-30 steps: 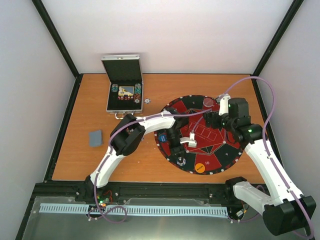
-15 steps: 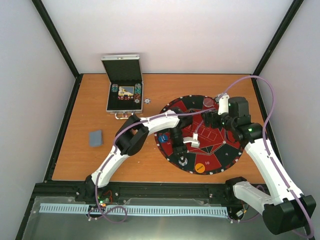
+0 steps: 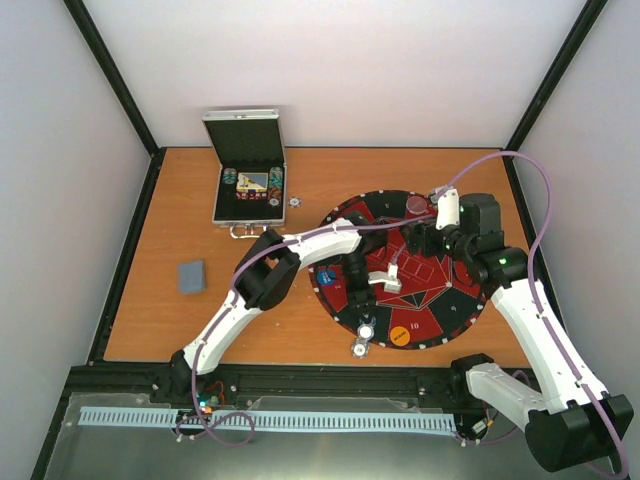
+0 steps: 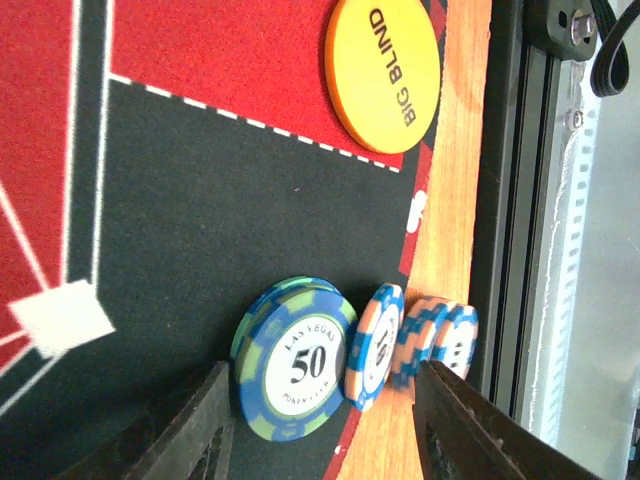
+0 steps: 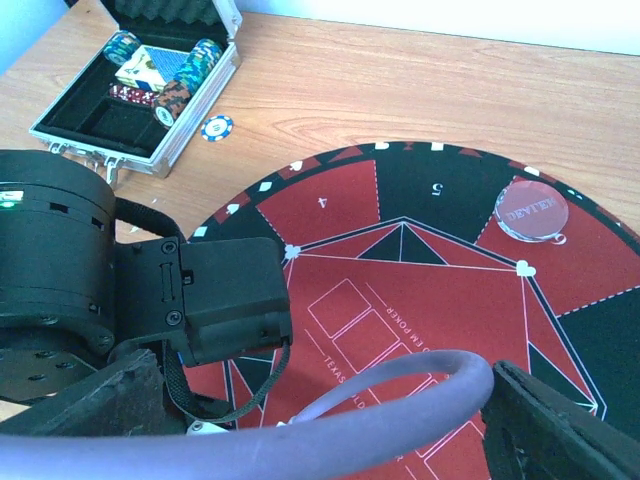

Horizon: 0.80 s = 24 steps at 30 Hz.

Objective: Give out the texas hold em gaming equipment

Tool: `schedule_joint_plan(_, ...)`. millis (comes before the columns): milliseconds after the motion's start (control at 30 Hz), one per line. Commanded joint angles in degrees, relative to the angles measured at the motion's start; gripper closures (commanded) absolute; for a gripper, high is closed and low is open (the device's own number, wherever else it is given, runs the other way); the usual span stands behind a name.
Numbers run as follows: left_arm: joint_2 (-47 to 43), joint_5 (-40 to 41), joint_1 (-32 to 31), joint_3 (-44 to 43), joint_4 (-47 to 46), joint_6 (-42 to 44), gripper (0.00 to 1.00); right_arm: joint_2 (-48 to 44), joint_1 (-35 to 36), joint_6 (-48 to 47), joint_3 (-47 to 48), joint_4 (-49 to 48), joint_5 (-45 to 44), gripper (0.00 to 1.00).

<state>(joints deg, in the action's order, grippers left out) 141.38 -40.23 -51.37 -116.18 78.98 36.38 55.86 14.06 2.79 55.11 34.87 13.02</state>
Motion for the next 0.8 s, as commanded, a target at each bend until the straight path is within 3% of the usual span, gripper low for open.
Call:
schedule_joint_plan(0, 2.96, 4.88, 0.61, -3.08, -3.65, 1.81, 0.48, -0.32, -0.09, 0.12, 1.83, -1.97, 3.16, 0.14)
schedule_joint_plan(133, 3.01, 5.05, 1.91, -6.4, -3.81, 0.99, 0.47, -0.33, -0.06, 0.08, 1.94, -1.77, 3.84, 0.15)
schedule_joint_plan(300, 0.26, 2.65, 3.9, -8.93, -4.1, 1.24, 0.36, -0.3, -0.05, 0.44, 2.79, -1.5, 5.48, 0.15)
schedule_joint_plan(433, -2.57, 0.56, 4.64, -9.05, -3.64, 2.51, 0.33, -0.18, -0.04, 0.55, 3.86, -1.26, 7.83, 0.15)
schedule_joint_plan(767, -14.27, -4.29, 12.55, -4.78, -3.51, 2.62, 0.28, -0.48, -0.03, -0.59, 3.26, -2.27, 21.22, 0.2)
